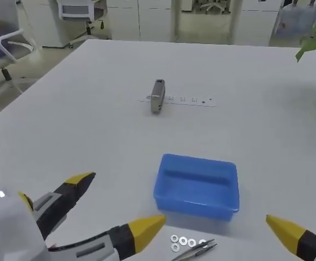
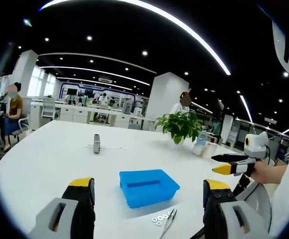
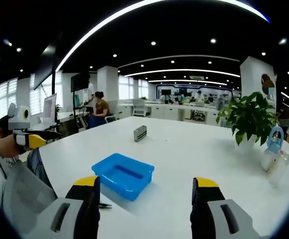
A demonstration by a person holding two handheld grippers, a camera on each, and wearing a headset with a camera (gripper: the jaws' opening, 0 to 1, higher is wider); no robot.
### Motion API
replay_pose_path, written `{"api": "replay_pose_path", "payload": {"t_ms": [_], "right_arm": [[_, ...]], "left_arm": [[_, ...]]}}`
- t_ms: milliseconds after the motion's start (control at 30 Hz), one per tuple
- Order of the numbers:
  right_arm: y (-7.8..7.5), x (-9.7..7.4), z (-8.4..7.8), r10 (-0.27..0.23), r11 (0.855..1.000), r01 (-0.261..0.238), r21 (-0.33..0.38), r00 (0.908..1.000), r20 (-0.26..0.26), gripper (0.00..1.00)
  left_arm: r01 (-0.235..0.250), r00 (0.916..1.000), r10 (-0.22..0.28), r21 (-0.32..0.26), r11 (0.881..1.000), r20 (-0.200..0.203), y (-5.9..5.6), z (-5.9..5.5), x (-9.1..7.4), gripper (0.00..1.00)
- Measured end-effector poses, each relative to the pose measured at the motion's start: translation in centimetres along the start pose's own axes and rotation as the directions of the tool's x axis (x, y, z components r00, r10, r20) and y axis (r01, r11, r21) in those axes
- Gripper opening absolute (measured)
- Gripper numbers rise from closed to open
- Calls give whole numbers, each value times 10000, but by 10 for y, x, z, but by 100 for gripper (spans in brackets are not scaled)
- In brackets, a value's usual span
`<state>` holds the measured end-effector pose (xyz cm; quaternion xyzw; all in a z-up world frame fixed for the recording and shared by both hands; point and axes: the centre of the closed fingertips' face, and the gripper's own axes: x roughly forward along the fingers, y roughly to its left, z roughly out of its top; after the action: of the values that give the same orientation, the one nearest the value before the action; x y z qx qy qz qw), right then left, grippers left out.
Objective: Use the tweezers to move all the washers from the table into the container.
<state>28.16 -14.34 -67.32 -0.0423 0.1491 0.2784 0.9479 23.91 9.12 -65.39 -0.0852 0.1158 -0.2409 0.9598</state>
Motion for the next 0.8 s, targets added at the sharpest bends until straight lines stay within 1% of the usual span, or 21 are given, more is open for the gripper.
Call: {"api": "replay_pose_path", "payload": {"t_ms": [200, 267, 367, 433, 567, 700, 800], "right_arm": [[2, 5, -4, 64, 10000, -64, -2, 9999, -144, 73], [3, 7, -4, 97, 9999, -96, 27, 9998, -180, 73], [2, 10, 4, 189, 9995, -189, 266, 9998, 16, 72], [-1, 13, 8, 143, 9997, -145, 212, 9998, 103, 71], [-6, 17, 9, 93, 10000, -94, 31, 9999, 79, 71], [-6, 19, 7, 121, 9999, -121, 11, 9999, -15, 70], [-2, 24, -1, 302, 9995, -304, -78, 9991, -284, 69]], "left_arm": [[75, 9998, -76, -45, 10000, -169, 1, -4, 2, 91], [93, 9998, -95, -70, 9999, -170, 2, -4, 3, 91], [91, 9997, -94, -108, 9999, -220, 5, -6, 6, 91], [103, 9994, -108, -162, 9998, -341, 8, -10, 8, 91], [213, 9985, -220, -145, 9997, -509, 8, -13, 11, 90], [257, 9976, -267, -166, 9995, -636, 9, -16, 13, 89], [365, 9948, -372, -89, 9993, -948, 8, -23, 16, 88]]}}
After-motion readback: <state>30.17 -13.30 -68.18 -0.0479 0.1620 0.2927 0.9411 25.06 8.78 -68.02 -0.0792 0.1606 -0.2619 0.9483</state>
